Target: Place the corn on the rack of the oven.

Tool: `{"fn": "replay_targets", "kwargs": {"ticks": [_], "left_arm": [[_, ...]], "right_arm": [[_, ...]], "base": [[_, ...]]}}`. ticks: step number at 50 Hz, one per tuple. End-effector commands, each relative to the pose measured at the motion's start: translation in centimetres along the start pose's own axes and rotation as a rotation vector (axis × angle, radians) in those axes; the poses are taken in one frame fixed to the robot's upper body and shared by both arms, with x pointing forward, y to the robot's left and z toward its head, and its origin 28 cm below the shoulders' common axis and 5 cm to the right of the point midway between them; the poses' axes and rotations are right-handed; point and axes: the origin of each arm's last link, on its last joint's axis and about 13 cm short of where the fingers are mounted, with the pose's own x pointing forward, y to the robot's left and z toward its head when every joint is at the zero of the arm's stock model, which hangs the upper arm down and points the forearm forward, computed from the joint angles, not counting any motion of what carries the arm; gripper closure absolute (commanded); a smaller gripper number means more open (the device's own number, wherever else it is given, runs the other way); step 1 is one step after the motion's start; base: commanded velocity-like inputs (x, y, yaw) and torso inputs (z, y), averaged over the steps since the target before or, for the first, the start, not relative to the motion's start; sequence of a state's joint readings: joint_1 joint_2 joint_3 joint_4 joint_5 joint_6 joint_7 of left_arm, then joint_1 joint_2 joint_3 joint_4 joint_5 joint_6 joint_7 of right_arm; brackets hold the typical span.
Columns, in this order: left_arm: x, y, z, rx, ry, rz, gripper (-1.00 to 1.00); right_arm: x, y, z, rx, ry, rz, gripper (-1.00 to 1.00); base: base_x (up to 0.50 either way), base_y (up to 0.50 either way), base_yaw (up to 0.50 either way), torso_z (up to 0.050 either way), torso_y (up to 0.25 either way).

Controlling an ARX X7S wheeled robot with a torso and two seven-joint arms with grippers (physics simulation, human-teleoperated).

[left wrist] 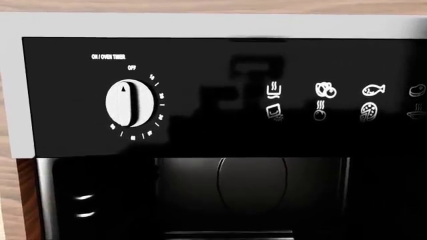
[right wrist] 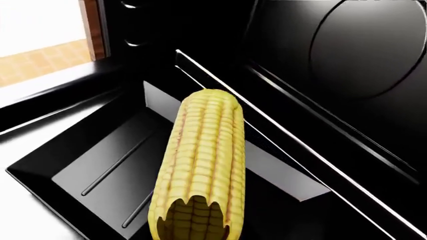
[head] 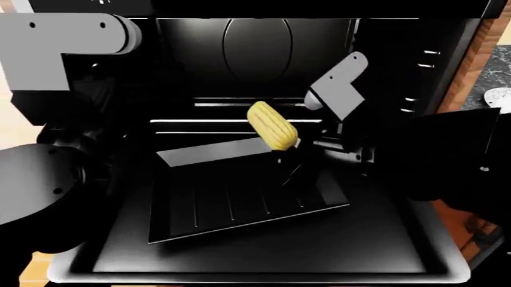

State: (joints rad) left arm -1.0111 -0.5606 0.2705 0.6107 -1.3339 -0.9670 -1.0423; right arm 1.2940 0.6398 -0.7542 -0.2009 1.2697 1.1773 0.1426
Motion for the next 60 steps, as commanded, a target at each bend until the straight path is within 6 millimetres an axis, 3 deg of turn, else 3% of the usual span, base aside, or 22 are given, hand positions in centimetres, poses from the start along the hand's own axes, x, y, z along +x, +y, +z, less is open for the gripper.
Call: {"fn": "replay_targets", "kwargs": {"ticks": [1,33,60], "left_arm": [[0.2,-0.1,-0.2,0.001,0.003,-0.001,-1.00],[0.5,0.3,-0.8,-0.003,0.016,0.012,-1.00],[0.8,0.4,-1.4,0.000,0.025,0.013,-1.00]], "right_arm": [[1.4,0.0,-0.1,-0.016,0.052,0.044,1.00],[5.6,-0.8,-1.2,-0.048,0.148,0.071,1.00],[5.9,-0.3,-1.7,-0.064,0.161,0.101,1.00]], "base": [[0.00,0.00,0.00,0.000,0.000],[0.00,0.00,0.00,0.000,0.000],[0.00,0.00,0.00,0.000,0.000]]}}
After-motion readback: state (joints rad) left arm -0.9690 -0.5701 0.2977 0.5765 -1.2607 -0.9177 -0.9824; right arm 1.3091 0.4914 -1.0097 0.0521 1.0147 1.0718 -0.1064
